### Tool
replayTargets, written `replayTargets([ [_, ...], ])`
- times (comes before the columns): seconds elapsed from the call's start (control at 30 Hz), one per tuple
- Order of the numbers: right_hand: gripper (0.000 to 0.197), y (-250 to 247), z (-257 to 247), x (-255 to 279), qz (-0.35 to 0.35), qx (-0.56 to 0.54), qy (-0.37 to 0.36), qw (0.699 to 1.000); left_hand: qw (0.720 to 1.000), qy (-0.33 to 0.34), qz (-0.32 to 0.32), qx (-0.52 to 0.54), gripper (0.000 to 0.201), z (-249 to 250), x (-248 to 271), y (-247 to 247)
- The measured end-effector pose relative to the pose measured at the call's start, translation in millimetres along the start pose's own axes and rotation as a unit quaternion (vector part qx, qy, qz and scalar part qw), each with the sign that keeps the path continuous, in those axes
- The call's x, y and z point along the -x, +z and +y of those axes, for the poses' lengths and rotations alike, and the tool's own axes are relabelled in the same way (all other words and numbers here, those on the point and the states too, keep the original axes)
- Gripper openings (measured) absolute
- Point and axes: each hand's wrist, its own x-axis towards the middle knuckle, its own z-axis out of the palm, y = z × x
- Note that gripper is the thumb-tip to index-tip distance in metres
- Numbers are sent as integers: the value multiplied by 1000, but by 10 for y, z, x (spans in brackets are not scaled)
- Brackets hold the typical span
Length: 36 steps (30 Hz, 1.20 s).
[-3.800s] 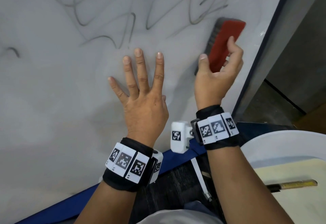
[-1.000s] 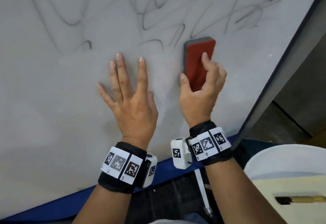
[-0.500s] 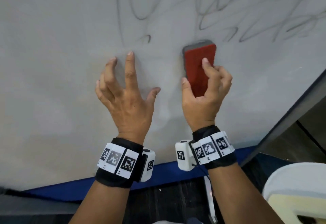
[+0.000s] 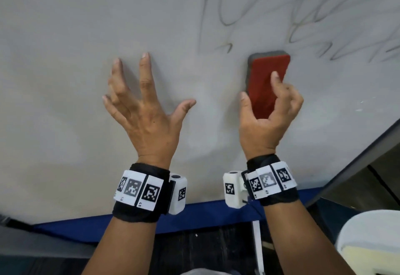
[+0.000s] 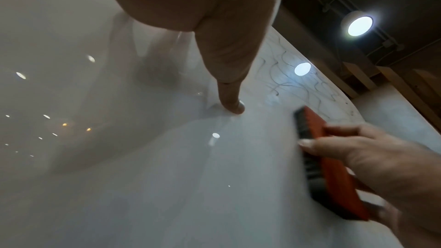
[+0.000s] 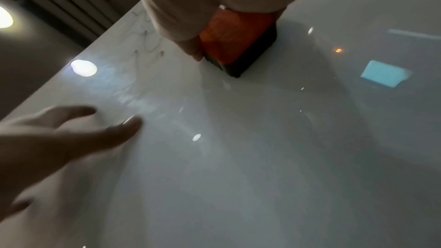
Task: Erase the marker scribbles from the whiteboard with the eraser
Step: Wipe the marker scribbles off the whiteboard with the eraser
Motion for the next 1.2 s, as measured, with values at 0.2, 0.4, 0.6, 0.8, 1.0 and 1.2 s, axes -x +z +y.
replayTargets([
  [0.2,60,275,-272,31,95,-25,67,993,999,30,-18,-34,97,-256,20,-31],
  [0.4,48,381,-562,189,-41,37,-80,995,999,49,-12,-20,92,-370,7,-60],
  [0.6,53,347,-594,-63,46,-4,21,999,998,-10,22,62,93,-360,-213,-205],
  [0.8,53,566,-797,249,-11,-17,4,1000,997,-4,29,70,92,-275,-289,-169],
  [1.0,45,425,-715,214,-71,5,-90,993,998,3,35,60,90,-278,-263,-121],
  [1.2,47,376,-647,-86,35,-22,-31,999,996,-24,41,82,90,-180,-251,-95],
])
